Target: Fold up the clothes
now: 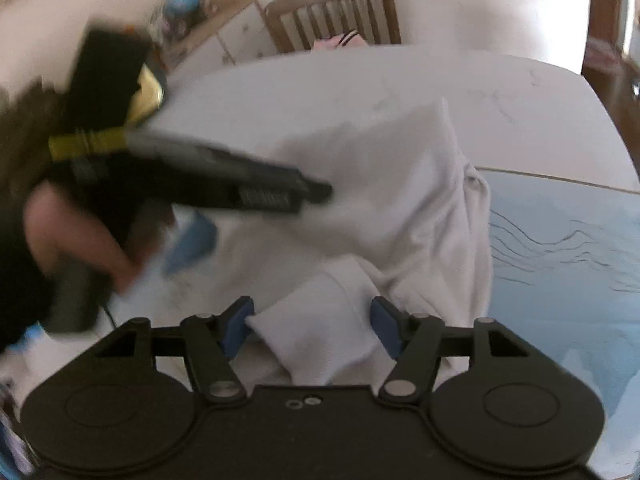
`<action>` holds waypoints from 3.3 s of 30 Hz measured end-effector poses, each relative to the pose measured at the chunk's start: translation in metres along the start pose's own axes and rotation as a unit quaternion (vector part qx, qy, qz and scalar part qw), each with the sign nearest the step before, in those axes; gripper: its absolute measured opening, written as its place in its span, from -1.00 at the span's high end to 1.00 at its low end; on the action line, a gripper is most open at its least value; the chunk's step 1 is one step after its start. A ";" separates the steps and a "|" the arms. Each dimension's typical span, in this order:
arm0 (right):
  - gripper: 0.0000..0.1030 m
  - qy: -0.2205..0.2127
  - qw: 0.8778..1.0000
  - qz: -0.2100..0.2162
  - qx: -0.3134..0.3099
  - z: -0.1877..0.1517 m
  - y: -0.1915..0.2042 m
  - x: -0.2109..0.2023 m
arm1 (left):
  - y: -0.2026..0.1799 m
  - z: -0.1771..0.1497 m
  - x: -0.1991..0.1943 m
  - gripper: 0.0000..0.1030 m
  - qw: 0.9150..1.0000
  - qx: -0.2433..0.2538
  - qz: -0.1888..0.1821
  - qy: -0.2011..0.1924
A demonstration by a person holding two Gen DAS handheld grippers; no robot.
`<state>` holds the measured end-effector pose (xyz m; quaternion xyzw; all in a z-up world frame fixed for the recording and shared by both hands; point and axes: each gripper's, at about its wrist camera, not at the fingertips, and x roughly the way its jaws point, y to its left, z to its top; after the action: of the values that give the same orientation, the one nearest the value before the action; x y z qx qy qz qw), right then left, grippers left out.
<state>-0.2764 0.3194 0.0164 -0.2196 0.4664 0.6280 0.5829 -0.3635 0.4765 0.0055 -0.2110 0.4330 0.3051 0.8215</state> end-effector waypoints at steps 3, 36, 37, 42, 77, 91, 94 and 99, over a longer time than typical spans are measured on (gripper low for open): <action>-1.00 -0.009 1.000 0.016 0.014 -0.009 -0.018 -0.009 | 0.005 0.002 -0.003 0.41 1.000 -0.003 -0.005 -0.001; -1.00 -0.099 0.975 -0.021 -0.196 0.029 -0.057 -0.026 | -0.022 -0.040 -0.048 0.05 0.999 -0.034 0.005 -0.017; -1.00 -0.088 0.974 -0.027 -0.204 0.031 -0.055 -0.016 | -0.023 -0.044 -0.046 0.01 0.999 -0.037 0.005 -0.015; -1.00 -0.044 0.980 -0.043 -0.191 0.038 -0.073 0.019 | -0.025 -0.053 -0.034 0.00 0.999 -0.049 0.000 -0.007; -1.00 0.034 0.998 0.042 -0.013 0.035 -0.105 0.056 | -0.003 -0.082 0.009 -0.99 0.949 -0.305 -0.082 0.025; -1.00 -0.022 0.996 0.055 -0.062 0.079 -0.045 0.073 | 0.046 -0.075 -0.015 -0.44 0.956 -0.280 -0.066 -0.064; -1.00 -0.035 0.994 0.068 -0.080 0.112 -0.027 0.093 | 0.074 -0.058 -0.022 -0.43 0.959 -0.263 -0.046 -0.095; -1.00 -0.039 0.990 0.084 -0.103 0.165 0.014 0.139 | 0.129 -0.034 -0.021 -0.42 0.958 -0.259 -0.008 -0.123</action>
<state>-0.2770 0.5338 -0.0158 -0.2139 0.3925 0.7277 0.5202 -0.4811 0.5425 -0.0056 -0.3812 0.2331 0.4237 0.7880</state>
